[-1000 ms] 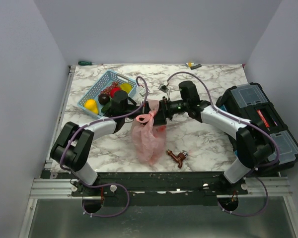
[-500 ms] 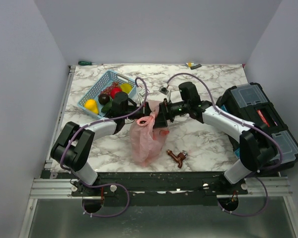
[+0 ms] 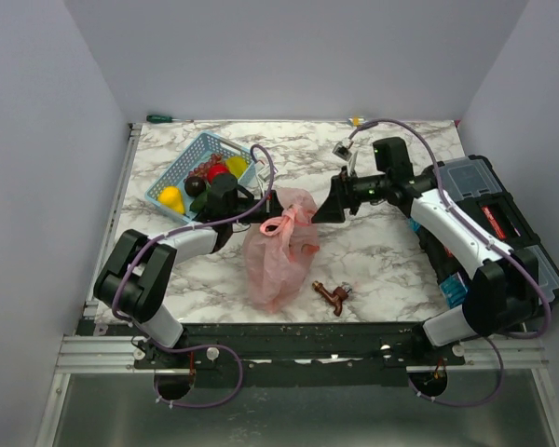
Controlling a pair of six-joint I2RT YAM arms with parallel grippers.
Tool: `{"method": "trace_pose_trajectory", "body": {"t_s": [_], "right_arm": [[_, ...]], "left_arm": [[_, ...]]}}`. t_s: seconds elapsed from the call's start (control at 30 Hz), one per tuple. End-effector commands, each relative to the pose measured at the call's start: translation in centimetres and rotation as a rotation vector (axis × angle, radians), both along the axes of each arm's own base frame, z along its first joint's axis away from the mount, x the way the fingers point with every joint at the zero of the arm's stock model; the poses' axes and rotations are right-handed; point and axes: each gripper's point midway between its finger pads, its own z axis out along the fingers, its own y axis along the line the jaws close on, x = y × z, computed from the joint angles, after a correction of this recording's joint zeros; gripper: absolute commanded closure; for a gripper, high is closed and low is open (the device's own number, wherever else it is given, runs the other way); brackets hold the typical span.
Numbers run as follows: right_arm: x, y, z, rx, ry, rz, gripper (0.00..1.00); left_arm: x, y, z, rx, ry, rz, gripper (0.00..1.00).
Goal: Place the fake fruits into the plastic bag and tie a complex knot
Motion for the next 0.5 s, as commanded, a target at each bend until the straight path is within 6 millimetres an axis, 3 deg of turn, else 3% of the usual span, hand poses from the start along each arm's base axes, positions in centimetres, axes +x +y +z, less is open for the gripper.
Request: {"method": "trace_pose_trajectory", "body": {"t_s": [0.0,0.1,0.13,0.2,0.3,0.47], "right_arm": [[0.9,-1.6,0.3,-0.001,0.014,-0.023,0.25],[0.9,-1.4,-0.9,0.014,0.037,-0.040,0.44],[0.9,-1.3,-1.1,0.025,0.046,-0.044,0.45],[0.5,-0.8,-1.3,0.053,0.071,-0.027,0.43],[-0.3,-0.1,-1.9,0.056,0.104,-0.012,0.29],[-1.5,1.1,-3.5,0.047,0.130,0.023,0.24]], "left_arm": [[-0.3,0.2,1.4,-0.030,-0.058,-0.005,1.00],[-0.1,0.1,1.4,-0.032,-0.057,-0.005,1.00],[-0.1,0.1,1.4,-0.033,-0.055,-0.005,1.00],[0.1,0.0,1.5,-0.033,-0.057,-0.001,1.00],[0.4,-0.1,1.7,-0.037,-0.053,0.008,1.00],[0.9,-0.5,2.3,-0.070,-0.032,0.022,1.00]]}}
